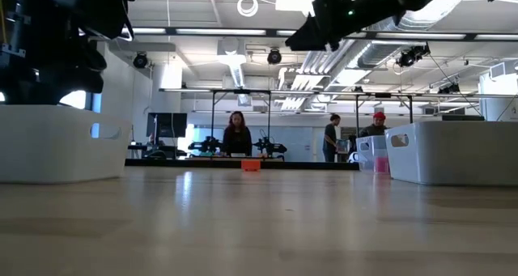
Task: Sort & place blocks by color
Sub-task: Put the blue game piece into the white bin, then put the orange game piece into the gray bin
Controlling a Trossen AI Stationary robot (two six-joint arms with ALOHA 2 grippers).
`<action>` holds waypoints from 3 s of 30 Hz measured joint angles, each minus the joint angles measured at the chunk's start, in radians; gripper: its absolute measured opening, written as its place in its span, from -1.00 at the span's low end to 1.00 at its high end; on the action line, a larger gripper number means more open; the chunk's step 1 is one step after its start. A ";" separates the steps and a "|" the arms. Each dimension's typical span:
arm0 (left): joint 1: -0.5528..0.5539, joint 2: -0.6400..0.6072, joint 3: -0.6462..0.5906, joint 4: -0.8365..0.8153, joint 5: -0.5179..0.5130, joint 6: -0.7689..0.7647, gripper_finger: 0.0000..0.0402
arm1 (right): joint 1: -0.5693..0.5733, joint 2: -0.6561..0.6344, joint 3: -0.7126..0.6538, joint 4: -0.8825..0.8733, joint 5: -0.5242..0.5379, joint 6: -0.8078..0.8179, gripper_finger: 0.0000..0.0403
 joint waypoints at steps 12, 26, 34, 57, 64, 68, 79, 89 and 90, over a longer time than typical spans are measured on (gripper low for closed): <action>0.003 0.000 0.000 -0.002 0.000 0.019 0.07 | -0.031 0.350 0.309 -0.234 0.023 0.000 -0.08; 0.003 0.000 0.004 0.000 0.000 0.111 0.10 | -0.043 0.611 0.566 -0.401 0.017 -0.005 0.15; 0.003 0.000 0.065 0.001 -0.012 0.187 0.10 | -0.088 0.707 0.637 -0.476 -0.039 0.063 0.15; 0.003 0.000 0.211 0.003 -0.119 0.333 0.10 | -0.115 0.849 0.638 -0.408 -0.081 0.125 0.15; 0.003 0.000 0.211 0.003 -0.119 0.333 0.10 | -0.115 0.867 0.638 -0.399 -0.080 0.137 0.15; 0.003 0.000 0.211 0.003 -0.119 0.333 0.10 | -0.115 0.887 0.637 -0.387 -0.078 0.135 0.15; 0.003 0.000 0.211 0.004 -0.119 0.333 0.10 | -0.115 0.906 0.637 -0.398 -0.071 0.156 0.13; 0.003 0.000 0.211 0.005 -0.115 0.370 0.10 | -0.116 0.915 0.637 -0.433 -0.096 0.147 -0.11; 0.003 0.000 0.211 0.005 -0.115 0.370 0.10 | -0.116 0.915 0.637 -0.433 -0.104 0.146 -0.12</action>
